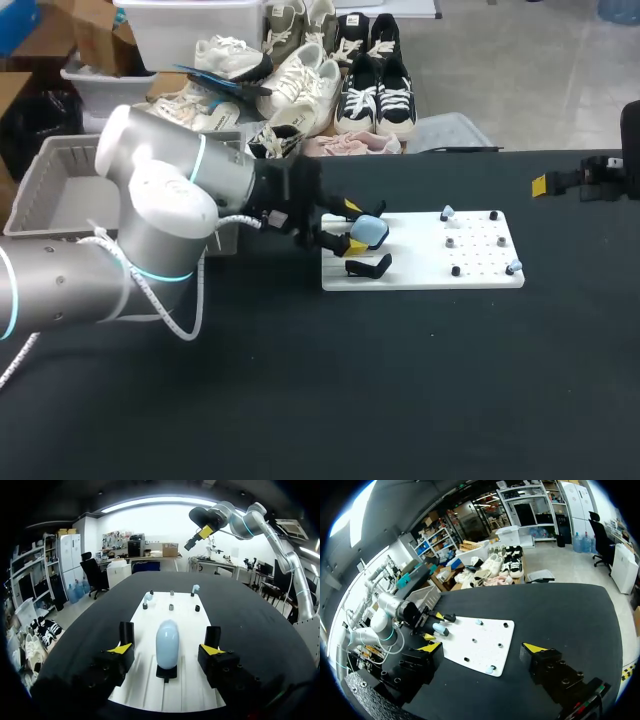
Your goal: Pick up each earbud case from the left stands, insert the matching earbuds, close the lid, and place the case in the box.
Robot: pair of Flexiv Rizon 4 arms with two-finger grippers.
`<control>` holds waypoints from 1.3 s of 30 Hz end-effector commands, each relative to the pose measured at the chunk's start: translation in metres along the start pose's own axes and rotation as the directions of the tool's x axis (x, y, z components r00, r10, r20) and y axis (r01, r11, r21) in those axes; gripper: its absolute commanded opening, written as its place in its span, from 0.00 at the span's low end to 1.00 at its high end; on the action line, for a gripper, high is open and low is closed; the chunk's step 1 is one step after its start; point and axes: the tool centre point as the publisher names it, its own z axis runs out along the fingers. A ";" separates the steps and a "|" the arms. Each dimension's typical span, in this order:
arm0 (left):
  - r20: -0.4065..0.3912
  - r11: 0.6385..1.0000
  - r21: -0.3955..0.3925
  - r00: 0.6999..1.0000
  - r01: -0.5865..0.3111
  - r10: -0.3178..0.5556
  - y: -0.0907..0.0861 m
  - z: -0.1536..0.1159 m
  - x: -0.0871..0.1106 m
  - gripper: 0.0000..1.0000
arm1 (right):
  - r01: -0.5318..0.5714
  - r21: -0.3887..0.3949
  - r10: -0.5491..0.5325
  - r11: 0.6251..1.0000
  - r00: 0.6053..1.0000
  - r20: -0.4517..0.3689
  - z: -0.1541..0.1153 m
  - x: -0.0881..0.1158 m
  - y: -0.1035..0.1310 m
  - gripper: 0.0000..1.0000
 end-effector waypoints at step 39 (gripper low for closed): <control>0.014 1.000 0.030 1.000 0.000 -0.001 0.003 0.008 0.001 0.50 | 0.001 -0.002 -0.001 1.000 1.000 -0.001 0.000 0.000 -0.001 1.00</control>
